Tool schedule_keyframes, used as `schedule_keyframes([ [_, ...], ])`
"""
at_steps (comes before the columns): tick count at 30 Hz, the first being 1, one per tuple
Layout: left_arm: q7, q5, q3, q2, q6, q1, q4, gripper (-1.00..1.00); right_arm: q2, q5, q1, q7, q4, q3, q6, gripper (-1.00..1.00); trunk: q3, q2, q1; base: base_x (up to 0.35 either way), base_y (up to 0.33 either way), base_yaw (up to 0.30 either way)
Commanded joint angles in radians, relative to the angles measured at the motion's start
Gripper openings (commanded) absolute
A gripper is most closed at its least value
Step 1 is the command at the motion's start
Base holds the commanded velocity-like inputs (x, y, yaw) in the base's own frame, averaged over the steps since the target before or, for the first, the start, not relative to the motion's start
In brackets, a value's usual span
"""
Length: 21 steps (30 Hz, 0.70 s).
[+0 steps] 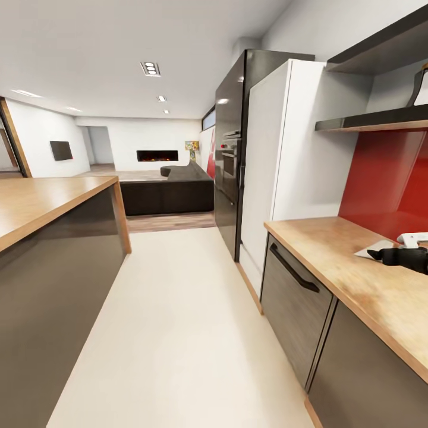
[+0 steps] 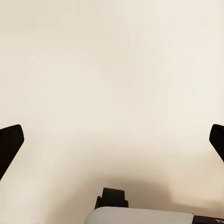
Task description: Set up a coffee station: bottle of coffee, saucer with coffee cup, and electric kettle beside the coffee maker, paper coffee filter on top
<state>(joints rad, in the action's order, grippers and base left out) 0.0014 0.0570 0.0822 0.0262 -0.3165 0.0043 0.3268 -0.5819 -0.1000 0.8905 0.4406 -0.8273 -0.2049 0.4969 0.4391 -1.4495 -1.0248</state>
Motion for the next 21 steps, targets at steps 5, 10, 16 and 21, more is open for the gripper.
schedule_keyframes([
  [5,0.0,0.006,-0.001,0.0,-0.001,0.0,0.001,1.0,0.0,-0.01,0.001,0.01,-0.001,-0.004,0.003,1.0,0.001,-0.001,0.0,0.031,-0.009,0.0],
  [10,0.0,0.006,-0.001,0.0,-0.001,0.0,0.001,1.0,0.0,-0.01,0.001,0.009,-0.001,-0.004,0.003,1.0,0.001,-0.001,0.0,0.082,-0.061,0.0],
  [16,0.0,0.006,-0.001,0.0,-0.001,0.0,0.001,1.0,0.0,-0.01,0.001,0.008,0.0,-0.004,0.003,1.0,0.001,-0.001,0.0,0.048,-0.037,0.0],
  [21,0.0,0.006,-0.001,0.0,-0.001,0.0,0.001,1.0,0.0,-0.011,0.001,0.007,0.0,-0.004,0.003,1.0,0.001,-0.001,0.0,0.008,-0.007,0.0],
])
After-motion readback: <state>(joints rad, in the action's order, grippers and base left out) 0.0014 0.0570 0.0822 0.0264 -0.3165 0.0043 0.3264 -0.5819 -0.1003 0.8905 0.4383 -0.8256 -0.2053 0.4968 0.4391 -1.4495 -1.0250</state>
